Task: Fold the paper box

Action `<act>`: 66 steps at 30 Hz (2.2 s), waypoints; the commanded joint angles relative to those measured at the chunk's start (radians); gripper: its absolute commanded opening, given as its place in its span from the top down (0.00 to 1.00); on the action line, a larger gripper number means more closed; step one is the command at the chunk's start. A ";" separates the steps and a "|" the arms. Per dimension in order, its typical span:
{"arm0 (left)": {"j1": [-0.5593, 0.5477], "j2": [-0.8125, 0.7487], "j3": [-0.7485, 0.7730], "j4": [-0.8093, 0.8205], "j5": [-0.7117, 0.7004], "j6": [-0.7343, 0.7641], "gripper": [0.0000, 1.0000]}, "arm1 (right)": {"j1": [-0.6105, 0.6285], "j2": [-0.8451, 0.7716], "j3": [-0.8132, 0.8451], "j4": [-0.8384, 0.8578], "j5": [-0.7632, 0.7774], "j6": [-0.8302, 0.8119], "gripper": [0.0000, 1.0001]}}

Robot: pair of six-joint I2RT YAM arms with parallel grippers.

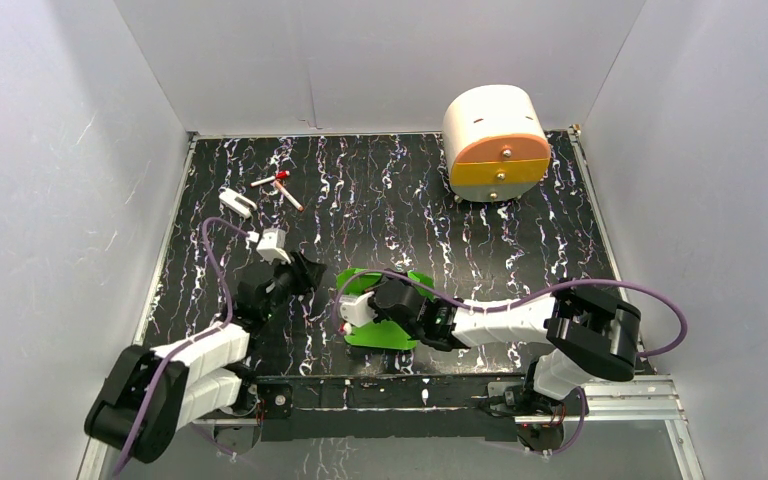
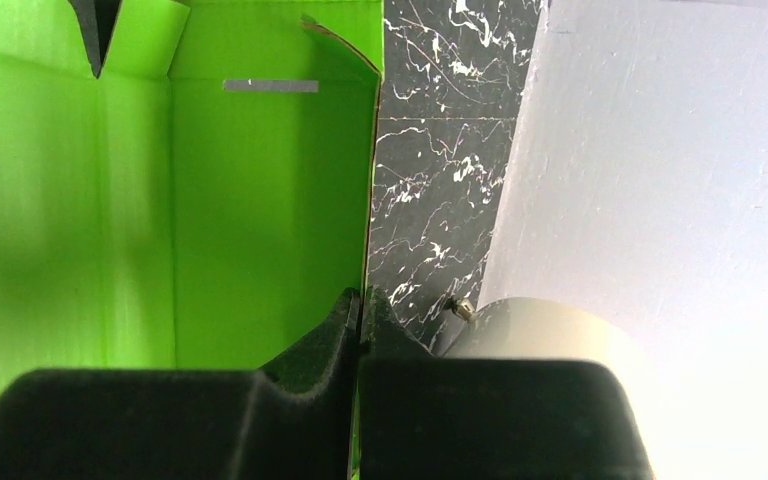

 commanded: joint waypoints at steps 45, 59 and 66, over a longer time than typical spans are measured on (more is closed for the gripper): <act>-0.218 0.266 0.042 0.236 0.233 0.307 0.61 | 0.073 0.064 -0.199 0.329 0.059 -0.225 1.00; -0.263 0.291 0.023 0.298 0.246 0.342 0.58 | 0.094 0.048 -0.209 0.328 0.055 -0.200 1.00; -0.273 0.262 0.000 0.301 0.258 0.340 0.57 | 0.101 0.053 -0.220 0.329 0.057 -0.183 1.00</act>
